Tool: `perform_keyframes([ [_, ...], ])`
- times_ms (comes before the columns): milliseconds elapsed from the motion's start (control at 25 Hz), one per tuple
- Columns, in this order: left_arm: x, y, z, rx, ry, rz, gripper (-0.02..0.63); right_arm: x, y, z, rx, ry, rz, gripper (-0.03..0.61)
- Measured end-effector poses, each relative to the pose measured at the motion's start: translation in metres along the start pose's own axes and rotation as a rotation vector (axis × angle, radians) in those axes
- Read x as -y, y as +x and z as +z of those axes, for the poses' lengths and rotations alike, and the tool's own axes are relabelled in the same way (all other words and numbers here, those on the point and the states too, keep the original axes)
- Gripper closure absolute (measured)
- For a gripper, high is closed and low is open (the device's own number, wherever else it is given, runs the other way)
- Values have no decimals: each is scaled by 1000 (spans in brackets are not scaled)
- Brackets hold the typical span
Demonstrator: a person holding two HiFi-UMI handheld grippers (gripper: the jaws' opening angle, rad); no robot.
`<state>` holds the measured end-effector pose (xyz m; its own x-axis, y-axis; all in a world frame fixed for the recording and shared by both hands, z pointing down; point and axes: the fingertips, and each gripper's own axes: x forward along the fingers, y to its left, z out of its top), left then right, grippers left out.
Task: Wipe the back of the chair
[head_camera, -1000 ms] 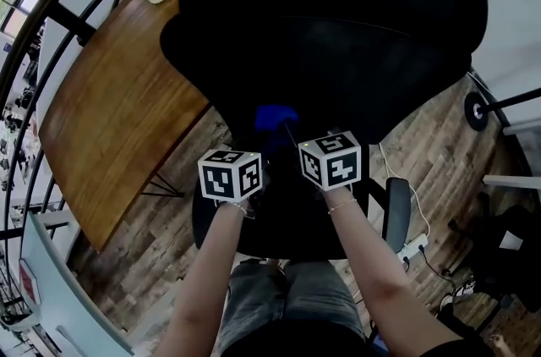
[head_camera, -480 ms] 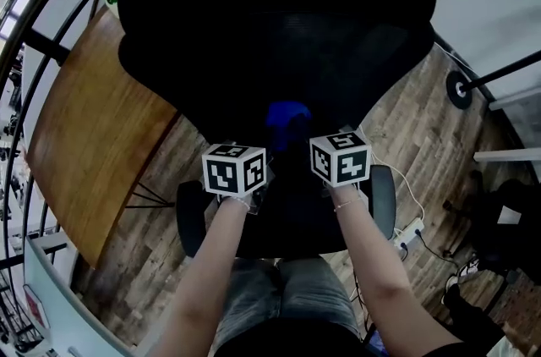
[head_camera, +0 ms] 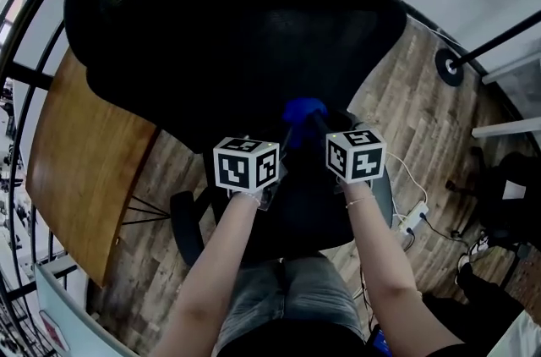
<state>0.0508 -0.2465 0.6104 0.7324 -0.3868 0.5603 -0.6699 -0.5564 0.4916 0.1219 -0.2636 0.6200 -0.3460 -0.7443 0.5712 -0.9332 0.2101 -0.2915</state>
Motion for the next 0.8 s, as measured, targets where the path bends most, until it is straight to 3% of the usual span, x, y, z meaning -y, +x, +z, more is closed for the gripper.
perform_keyframes([
  [800,60,42,1,-53,67,-143,581,84,-52,-14,58,158,-210,499],
])
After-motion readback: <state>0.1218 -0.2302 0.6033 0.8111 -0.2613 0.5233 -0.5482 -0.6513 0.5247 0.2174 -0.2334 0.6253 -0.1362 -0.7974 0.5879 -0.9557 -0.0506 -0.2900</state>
